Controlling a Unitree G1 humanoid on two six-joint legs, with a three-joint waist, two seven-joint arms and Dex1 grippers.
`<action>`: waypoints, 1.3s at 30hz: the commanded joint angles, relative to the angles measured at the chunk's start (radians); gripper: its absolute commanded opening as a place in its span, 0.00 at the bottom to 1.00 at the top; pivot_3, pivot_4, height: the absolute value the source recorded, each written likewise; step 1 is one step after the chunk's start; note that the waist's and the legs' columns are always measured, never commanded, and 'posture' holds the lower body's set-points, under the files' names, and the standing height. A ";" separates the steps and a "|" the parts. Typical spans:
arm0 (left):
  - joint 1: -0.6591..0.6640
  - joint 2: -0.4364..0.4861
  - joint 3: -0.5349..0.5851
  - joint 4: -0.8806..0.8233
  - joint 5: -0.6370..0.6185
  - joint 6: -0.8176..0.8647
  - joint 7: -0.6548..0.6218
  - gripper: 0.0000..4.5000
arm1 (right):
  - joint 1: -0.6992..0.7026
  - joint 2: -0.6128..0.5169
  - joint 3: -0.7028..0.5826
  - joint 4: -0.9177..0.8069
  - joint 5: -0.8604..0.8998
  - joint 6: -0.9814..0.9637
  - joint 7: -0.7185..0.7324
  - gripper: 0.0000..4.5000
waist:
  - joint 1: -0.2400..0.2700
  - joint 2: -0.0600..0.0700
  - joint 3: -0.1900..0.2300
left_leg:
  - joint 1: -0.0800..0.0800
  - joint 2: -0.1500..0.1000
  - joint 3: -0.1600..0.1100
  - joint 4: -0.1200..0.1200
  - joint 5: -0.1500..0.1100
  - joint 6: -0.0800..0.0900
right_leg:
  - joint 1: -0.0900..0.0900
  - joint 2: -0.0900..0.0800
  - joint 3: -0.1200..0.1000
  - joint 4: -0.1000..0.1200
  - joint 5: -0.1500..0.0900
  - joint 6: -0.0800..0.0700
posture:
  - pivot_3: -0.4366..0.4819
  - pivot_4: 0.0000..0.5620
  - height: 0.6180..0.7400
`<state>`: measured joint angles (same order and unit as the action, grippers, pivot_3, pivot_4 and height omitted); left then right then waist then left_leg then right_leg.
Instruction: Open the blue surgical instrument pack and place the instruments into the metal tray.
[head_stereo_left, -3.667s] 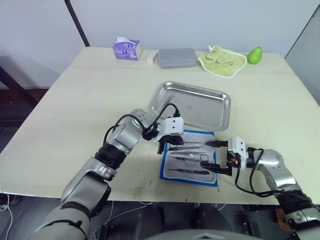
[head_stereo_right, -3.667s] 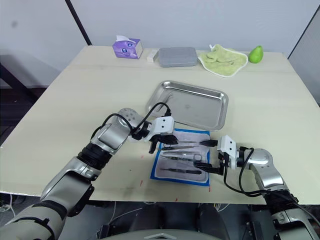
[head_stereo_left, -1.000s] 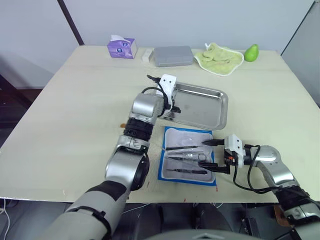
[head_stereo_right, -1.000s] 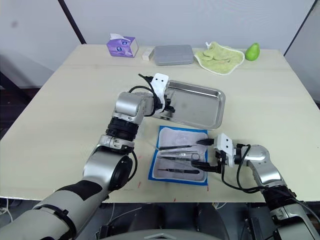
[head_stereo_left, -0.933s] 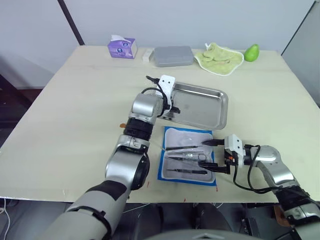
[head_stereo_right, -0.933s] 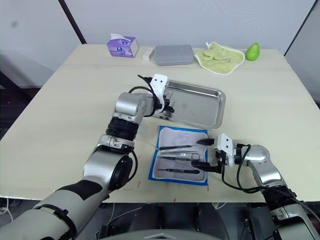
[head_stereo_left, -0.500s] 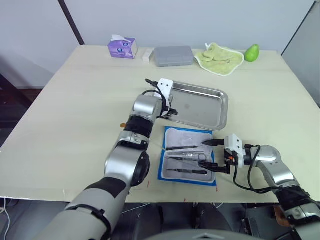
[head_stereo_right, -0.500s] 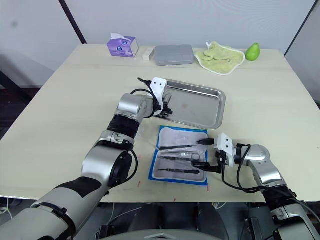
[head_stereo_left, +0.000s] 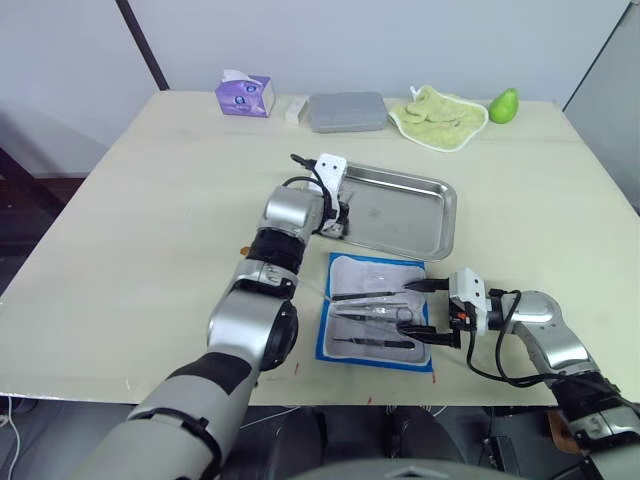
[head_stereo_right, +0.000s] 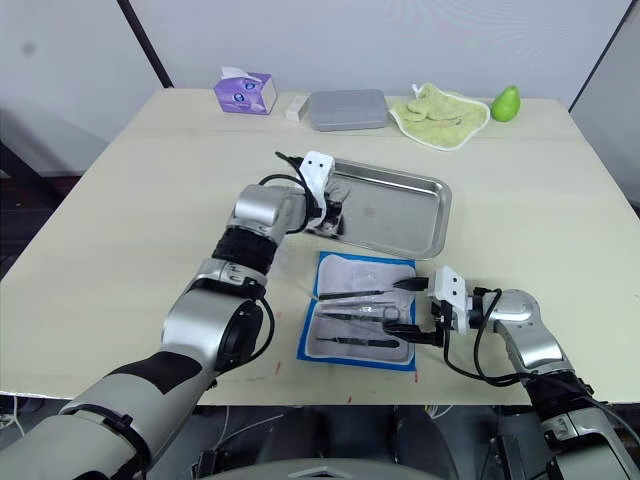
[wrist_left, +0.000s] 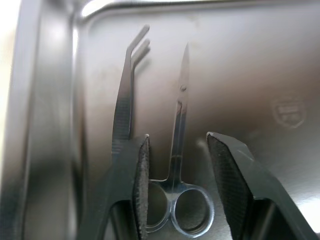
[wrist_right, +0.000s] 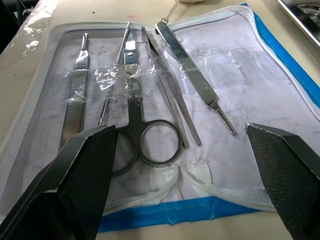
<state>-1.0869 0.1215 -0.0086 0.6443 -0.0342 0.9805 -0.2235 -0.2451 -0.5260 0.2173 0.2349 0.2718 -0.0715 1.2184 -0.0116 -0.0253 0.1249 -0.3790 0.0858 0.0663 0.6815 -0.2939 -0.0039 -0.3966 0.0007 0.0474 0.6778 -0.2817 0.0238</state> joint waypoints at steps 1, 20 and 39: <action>0.020 0.021 -0.003 -0.171 -0.031 0.050 -0.039 0.45 | 0.034 -0.004 0.028 0.084 -0.046 0.034 0.005 1.00 | 0.000 0.000 0.000 | 0.000 0.000 0.000 0.000 0.000 0.000 | 0.000 0.000 0.000 0.000 0.000 0.000 | 0.48 0.27 1.00; 0.488 0.528 -0.014 -0.824 -0.434 -0.189 -0.877 0.45 | 0.005 0.056 -0.006 0.216 -0.045 -0.080 0.034 1.00 | 0.000 -0.006 -0.001 | 0.002 0.001 0.001 -0.001 0.000 -0.001 | 0.001 -0.001 0.000 0.000 0.000 0.000 | 0.48 0.27 1.00; 0.555 0.635 -0.212 -0.691 -0.258 -0.553 -1.110 0.94 | 0.002 0.083 -0.023 0.200 -0.035 -0.067 0.041 1.00 | -0.003 -0.008 -0.002 | 0.004 0.002 0.003 -0.001 0.000 0.000 | 0.000 0.001 0.003 0.001 0.000 -0.001 | 0.48 0.27 1.00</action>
<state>-0.5197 0.7545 -0.2192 -0.0409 -0.3058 0.4476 -1.3454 -0.2795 -0.4464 0.1689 0.3708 0.2816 -0.1759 1.2826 -0.0145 -0.0337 0.1226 -0.3755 0.0880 0.0693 0.6803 -0.2940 -0.0038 -0.3962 0.0014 0.0502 0.6784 -0.2821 0.0227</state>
